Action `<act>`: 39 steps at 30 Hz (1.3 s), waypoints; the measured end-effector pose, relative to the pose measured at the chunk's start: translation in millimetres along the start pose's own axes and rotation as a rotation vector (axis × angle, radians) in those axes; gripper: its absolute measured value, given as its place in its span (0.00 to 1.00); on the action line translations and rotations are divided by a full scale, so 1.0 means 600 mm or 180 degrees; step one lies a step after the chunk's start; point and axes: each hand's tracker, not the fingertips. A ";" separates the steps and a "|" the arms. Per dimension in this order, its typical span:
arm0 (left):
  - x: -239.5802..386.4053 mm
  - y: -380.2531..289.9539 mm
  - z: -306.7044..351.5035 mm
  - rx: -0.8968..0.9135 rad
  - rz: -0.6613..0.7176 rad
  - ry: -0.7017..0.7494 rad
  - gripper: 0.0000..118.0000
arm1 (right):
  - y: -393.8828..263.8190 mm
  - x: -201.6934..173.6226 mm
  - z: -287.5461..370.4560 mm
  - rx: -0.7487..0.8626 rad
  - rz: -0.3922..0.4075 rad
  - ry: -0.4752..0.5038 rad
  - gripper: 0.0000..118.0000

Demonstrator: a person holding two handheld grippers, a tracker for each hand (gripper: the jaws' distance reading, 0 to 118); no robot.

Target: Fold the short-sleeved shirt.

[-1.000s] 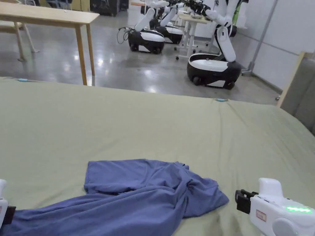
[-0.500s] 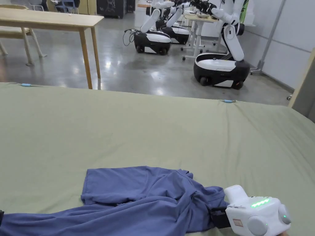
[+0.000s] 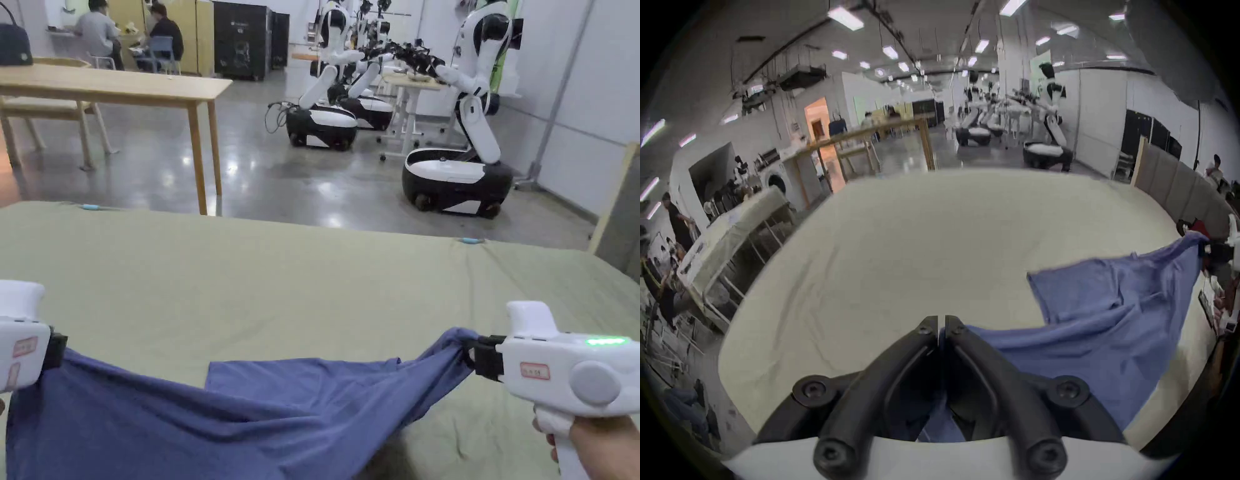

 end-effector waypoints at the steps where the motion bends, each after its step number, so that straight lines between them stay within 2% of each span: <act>1: -0.004 0.020 0.013 0.0091 -0.0047 0.0037 0.00 | 0.028 -0.006 0.020 0.0090 0.0085 -0.0042 0.08; 4: -0.019 0.097 0.060 0.0398 -0.0229 0.0283 0.00 | 0.116 -0.015 0.083 0.0424 0.0166 -0.0283 0.08; 6: -0.039 0.151 0.092 0.0609 -0.0124 0.0303 0.00 | 0.174 -0.008 0.121 0.0619 0.0020 -0.0280 0.08; 9: -0.066 0.225 0.127 0.0883 0.0106 0.0293 0.00 | 0.245 -0.008 0.169 0.0895 0.0051 -0.0559 0.08; 16: -0.100 0.387 0.173 0.1359 0.0466 0.0274 0.00 | 0.387 0.020 0.235 0.1491 -0.0185 -0.0885 0.08; 21: -0.103 0.467 0.154 0.1494 0.0450 0.0291 0.00 | 0.438 0.038 0.237 0.1554 -0.0175 -0.0881 0.08; 24: -0.094 0.466 0.124 0.1506 0.0422 0.0303 0.00 | 0.429 0.044 0.203 0.1498 -0.0082 -0.0917 0.08; 27: -0.088 0.443 0.046 0.1400 0.0420 0.0339 0.00 | 0.392 0.050 0.153 0.1403 -0.0111 -0.0845 0.08; 29: -0.068 0.401 0.010 0.1264 0.0486 0.0335 0.00 | 0.355 0.051 0.107 0.1312 -0.0106 -0.0903 0.08; 32: -0.062 0.353 -0.060 0.0887 0.0565 0.0240 0.00 | 0.300 0.055 0.056 0.1143 -0.0218 -0.0876 0.08; 39: -0.043 0.257 -0.068 0.0744 0.0668 0.0185 0.00 | 0.220 0.063 0.033 0.0999 -0.0337 -0.0869 0.08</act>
